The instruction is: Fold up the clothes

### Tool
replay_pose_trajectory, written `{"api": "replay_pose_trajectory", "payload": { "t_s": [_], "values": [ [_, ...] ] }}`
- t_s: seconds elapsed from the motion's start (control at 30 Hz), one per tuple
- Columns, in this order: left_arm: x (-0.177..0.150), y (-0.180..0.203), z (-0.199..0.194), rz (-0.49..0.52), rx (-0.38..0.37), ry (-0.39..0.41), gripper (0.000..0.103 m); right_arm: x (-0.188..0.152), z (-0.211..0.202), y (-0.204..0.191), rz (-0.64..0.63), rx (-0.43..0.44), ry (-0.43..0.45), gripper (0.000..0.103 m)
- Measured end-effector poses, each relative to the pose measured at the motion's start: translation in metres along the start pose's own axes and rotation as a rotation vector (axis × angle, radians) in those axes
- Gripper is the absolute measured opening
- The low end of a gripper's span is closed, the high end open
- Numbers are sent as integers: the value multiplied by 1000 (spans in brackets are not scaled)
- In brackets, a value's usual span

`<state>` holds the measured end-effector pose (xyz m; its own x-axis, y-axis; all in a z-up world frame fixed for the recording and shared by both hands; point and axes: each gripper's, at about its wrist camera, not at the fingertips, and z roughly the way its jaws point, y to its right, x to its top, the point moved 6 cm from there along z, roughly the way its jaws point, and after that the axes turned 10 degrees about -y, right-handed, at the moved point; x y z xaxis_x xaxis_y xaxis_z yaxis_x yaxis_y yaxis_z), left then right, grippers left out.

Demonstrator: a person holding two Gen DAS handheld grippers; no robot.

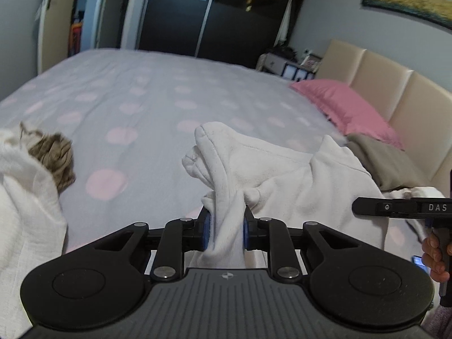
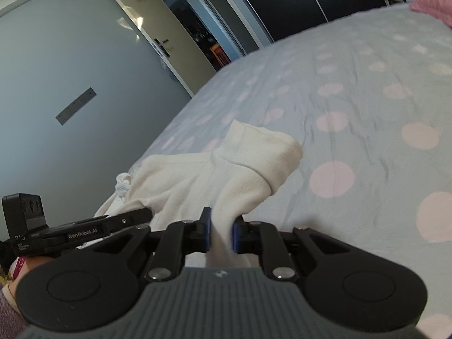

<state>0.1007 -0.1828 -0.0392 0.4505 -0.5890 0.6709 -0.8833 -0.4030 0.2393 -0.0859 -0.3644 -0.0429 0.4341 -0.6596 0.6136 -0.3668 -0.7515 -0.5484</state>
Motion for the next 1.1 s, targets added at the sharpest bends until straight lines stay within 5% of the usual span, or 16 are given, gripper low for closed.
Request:
{"api": "replay_pose_trajectory", "payload": {
  "t_s": [0.37, 0.67, 1.1],
  "values": [
    [32, 97, -26, 127, -135, 117, 18, 12, -118, 9, -52, -49, 155, 15],
    [62, 217, -27, 271, -322, 165, 18, 35, -249, 31, -143, -149, 243, 15],
    [59, 424, 28, 486, -602, 60, 18, 28, -441, 135, -62, -389, 296, 15]
  ]
}}
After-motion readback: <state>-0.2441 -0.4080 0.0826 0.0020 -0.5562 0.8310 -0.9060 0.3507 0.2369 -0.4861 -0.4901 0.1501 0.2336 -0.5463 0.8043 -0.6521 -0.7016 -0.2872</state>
